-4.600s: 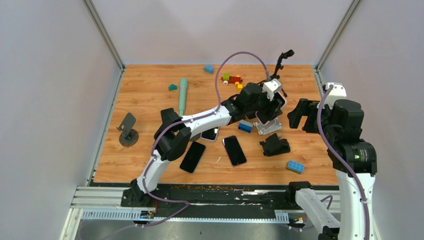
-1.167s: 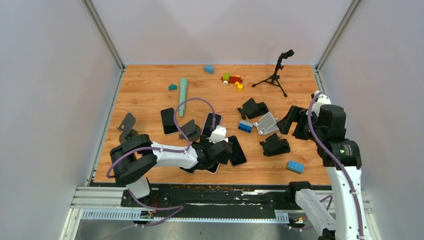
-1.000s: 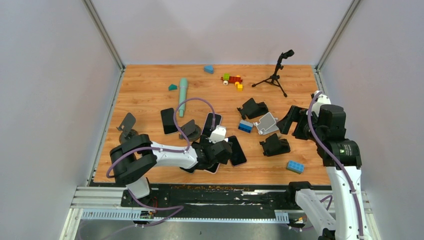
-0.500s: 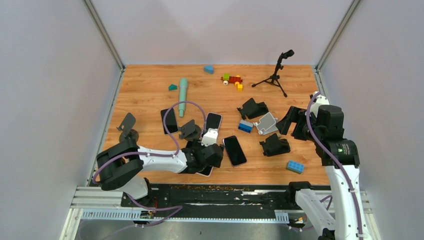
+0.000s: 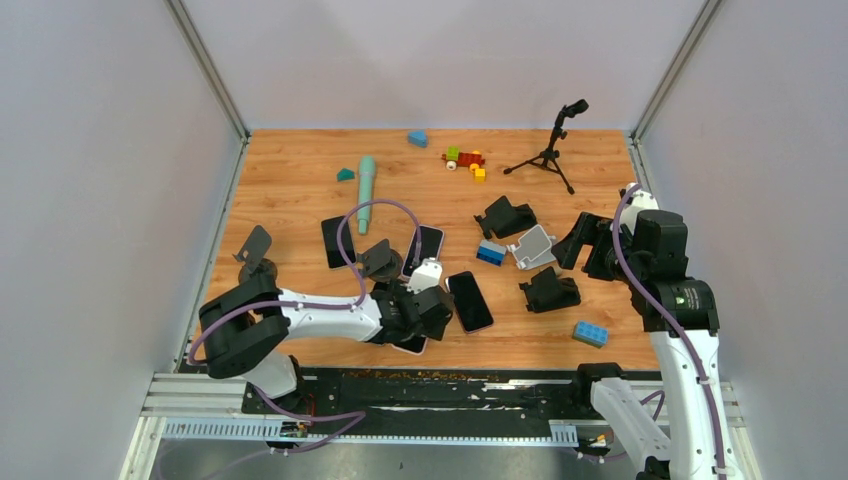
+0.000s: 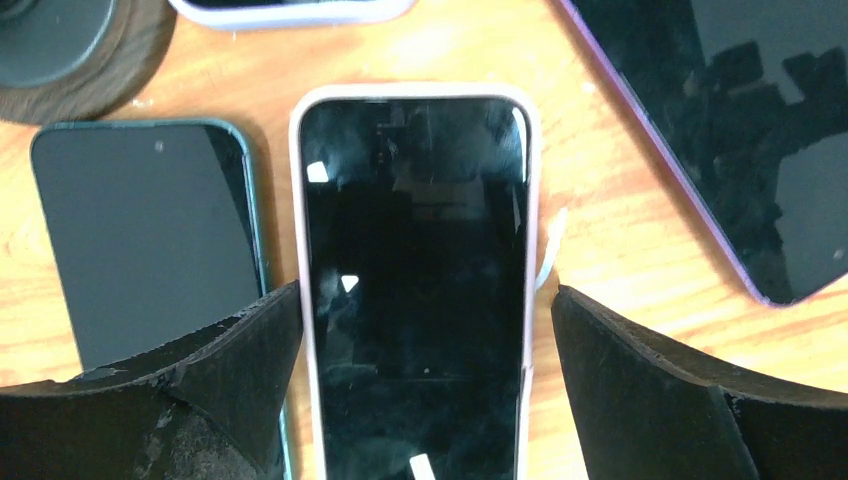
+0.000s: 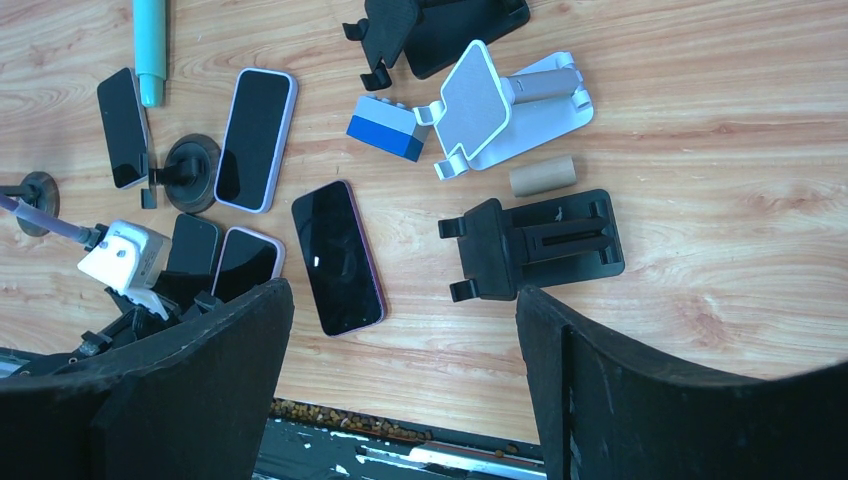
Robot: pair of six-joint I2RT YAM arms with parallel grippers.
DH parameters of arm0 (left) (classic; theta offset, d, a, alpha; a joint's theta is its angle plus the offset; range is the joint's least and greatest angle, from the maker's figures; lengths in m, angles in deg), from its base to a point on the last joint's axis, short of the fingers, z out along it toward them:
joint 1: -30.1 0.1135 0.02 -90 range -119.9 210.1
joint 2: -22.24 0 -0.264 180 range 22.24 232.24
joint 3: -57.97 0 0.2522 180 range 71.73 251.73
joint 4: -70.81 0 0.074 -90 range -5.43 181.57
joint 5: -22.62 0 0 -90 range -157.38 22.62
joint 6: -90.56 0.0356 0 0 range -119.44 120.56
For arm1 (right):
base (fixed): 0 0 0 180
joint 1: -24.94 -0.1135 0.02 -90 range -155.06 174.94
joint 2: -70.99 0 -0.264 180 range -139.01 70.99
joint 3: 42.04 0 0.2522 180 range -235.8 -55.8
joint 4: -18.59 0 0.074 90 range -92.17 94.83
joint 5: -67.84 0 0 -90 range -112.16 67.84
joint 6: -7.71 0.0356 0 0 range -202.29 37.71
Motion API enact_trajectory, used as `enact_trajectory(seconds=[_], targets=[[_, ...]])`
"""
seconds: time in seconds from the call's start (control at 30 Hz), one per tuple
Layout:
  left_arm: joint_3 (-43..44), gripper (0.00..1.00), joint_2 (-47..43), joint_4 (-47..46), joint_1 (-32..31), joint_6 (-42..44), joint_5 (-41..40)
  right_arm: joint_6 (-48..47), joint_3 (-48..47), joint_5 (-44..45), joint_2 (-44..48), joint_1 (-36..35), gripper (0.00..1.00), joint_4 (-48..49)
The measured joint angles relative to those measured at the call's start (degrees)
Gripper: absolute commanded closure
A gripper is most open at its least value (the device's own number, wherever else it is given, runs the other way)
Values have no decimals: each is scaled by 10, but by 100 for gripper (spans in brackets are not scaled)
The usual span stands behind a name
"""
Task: Remove the phone from the phone stand
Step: Place the phone at the center of the board, then reset both arms
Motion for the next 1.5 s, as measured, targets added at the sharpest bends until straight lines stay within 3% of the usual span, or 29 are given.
enact_trajectory(seconds=[0.33, 0.57, 0.7, 1.0, 1.23, 1.5], targets=[[-2, 0, -111, 103, -5, 6, 19, 2, -1, -2, -3, 0, 18, 0], [56, 0, -194, 200, -5, 37, -47, 2, -2, -2, -3, 0, 16, 0], [102, 0, -242, 245, 1, 60, -96, 3, -2, 1, -1, 0, 1, -1], [183, 0, -360, 354, 31, 120, -177, 4, -46, 41, -47, 0, 0, -45], [268, 0, -400, 471, 31, 85, -256, -16, -76, 81, -34, 0, 0, -77], [243, 0, -448, 524, 31, 44, -291, -32, -86, 81, 28, 0, 0, -79]])
